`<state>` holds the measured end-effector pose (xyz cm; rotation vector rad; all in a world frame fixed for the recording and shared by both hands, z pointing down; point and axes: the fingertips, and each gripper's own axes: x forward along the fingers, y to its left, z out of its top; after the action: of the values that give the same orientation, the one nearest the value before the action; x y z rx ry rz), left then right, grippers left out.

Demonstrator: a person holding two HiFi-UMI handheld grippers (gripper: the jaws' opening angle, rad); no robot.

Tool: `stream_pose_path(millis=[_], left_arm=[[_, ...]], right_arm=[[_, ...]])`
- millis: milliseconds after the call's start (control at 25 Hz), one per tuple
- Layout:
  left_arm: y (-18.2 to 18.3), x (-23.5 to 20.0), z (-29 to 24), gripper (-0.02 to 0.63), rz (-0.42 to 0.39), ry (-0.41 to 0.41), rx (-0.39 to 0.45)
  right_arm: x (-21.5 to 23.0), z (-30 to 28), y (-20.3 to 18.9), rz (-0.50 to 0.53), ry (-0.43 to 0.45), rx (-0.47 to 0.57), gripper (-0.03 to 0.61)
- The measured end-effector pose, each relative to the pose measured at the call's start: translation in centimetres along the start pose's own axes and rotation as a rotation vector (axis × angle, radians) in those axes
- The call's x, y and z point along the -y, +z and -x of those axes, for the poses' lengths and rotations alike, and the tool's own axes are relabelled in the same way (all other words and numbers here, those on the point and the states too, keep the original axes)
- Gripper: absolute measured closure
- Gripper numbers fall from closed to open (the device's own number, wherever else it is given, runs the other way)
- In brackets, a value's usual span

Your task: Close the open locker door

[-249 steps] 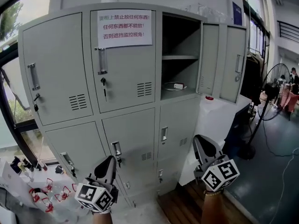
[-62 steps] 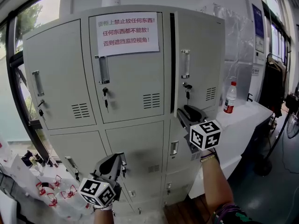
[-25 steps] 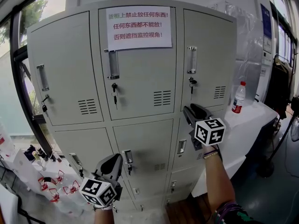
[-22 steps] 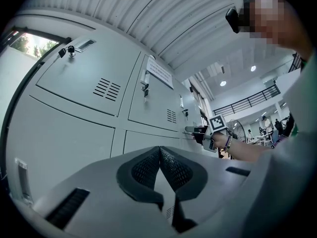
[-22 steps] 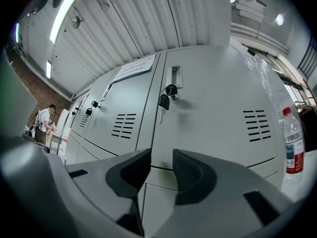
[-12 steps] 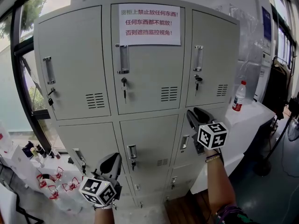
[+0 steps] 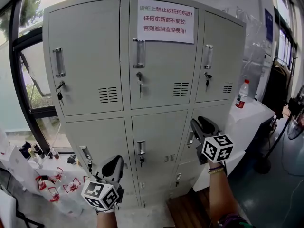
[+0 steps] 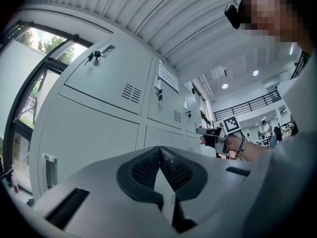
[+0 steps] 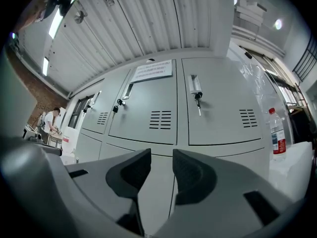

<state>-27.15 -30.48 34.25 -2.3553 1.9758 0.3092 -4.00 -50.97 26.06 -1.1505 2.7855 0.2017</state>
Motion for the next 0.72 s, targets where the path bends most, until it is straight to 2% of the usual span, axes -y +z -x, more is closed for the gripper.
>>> stream_pose_path(millis=[520, 720], left_arm=[[-1.3, -3.8, 5.8, 0.592, 0.031, -0.075, -0.033], [-1.7, -4.5, 8.0, 0.592, 0.042, -0.075, -0.033]], right_arm=[[-9.8, 7.1, -3.3, -0.046, -0.083, -0.022, 0.451], [-13.6, 9.6, -4.7, -0.036, -0.07, -0.056, 0.451]])
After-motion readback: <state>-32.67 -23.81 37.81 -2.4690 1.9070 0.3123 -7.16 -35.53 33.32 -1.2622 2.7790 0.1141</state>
